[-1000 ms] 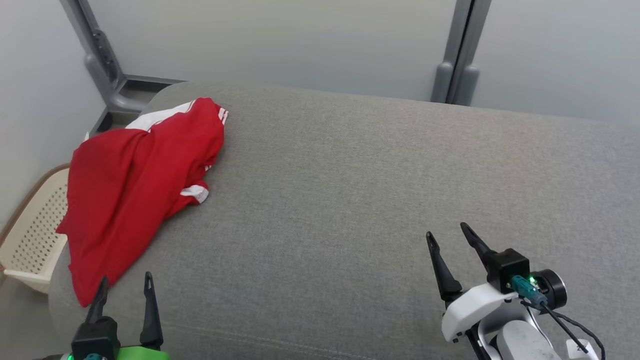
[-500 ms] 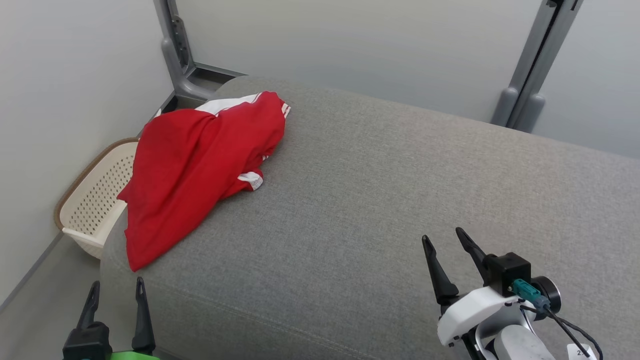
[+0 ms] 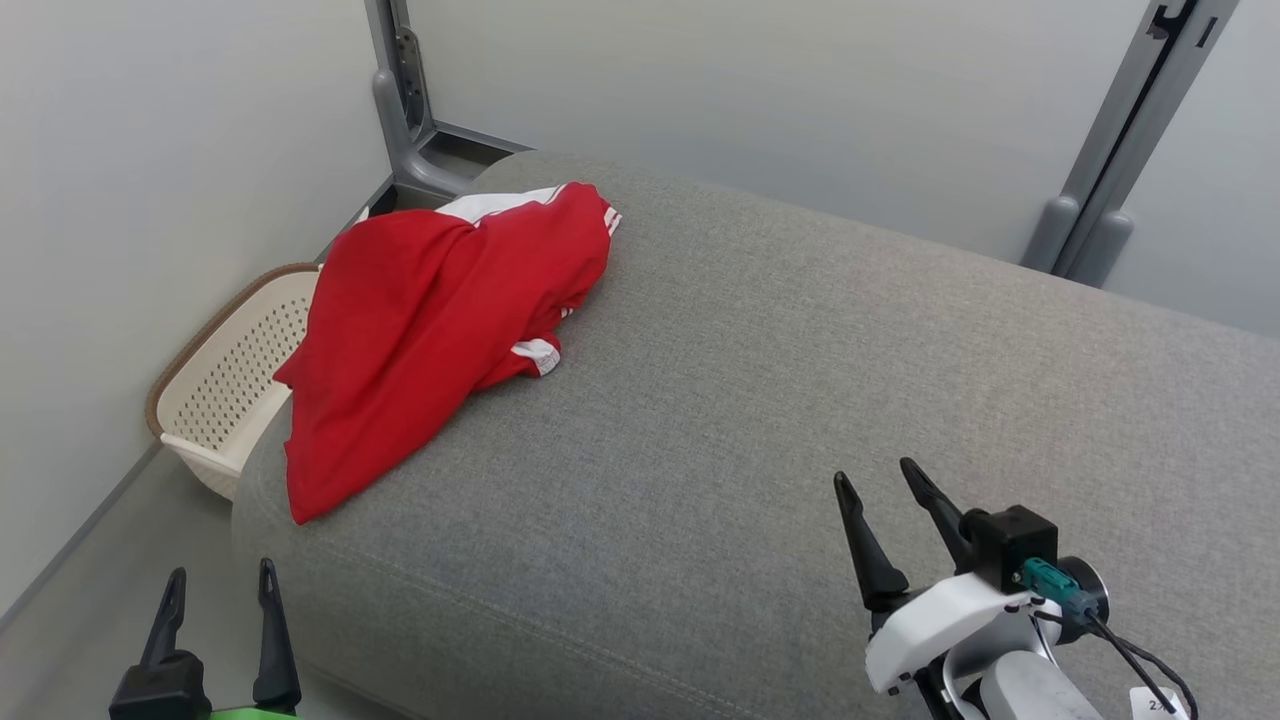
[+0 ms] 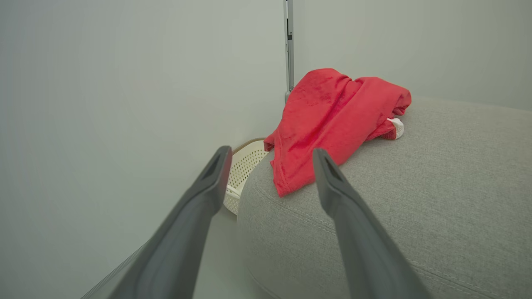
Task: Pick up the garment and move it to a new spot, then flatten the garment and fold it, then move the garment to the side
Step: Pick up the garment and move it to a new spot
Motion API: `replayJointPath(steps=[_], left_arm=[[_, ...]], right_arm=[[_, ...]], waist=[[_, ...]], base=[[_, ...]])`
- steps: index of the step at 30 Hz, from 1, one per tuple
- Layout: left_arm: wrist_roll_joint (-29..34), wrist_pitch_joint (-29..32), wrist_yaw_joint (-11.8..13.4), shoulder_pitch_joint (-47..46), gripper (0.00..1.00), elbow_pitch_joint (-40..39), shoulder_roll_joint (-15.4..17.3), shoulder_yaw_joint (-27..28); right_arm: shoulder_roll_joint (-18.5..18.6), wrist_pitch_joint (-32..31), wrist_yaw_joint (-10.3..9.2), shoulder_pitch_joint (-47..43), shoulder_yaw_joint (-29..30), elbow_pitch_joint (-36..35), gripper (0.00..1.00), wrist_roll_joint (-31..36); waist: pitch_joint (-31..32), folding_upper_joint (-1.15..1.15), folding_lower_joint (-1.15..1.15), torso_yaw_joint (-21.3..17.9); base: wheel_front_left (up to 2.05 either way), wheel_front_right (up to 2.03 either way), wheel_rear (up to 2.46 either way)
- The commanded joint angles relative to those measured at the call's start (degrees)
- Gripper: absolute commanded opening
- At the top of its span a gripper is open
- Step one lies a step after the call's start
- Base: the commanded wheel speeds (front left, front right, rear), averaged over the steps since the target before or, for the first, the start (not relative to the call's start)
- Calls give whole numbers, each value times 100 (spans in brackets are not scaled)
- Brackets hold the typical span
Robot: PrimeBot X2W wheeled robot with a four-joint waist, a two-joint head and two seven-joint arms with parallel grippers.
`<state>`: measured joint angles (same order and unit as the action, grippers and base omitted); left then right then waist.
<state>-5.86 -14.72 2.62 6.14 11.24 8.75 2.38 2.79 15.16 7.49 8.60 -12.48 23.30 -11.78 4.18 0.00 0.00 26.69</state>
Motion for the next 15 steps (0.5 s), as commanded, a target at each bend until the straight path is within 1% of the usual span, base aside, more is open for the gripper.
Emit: replayJointPath(steps=[1,5,10,15], left_arm=[[-5,-16,28,20,100,-28,41,11],[-53,-18,-17,-40,100,-23,51,-21],[-176,-17,-42,-112,100,-58,57,20],[-266,51,-177,-380,100,-103,245,27]], right_arm=[[21,16,0,53,-12,11,100,-40],[21,16,0,29,-24,32,100,-69],[22,16,0,2,-83,22,100,-46],[21,16,0,72,-122,50,100,7]], waist=[[4,0,0,-5],[30,0,0,-35],[4,0,0,-215],[-78,0,0,-437]], base=[[0,0,0],[0,0,0],[0,0,0],[0,0,0]])
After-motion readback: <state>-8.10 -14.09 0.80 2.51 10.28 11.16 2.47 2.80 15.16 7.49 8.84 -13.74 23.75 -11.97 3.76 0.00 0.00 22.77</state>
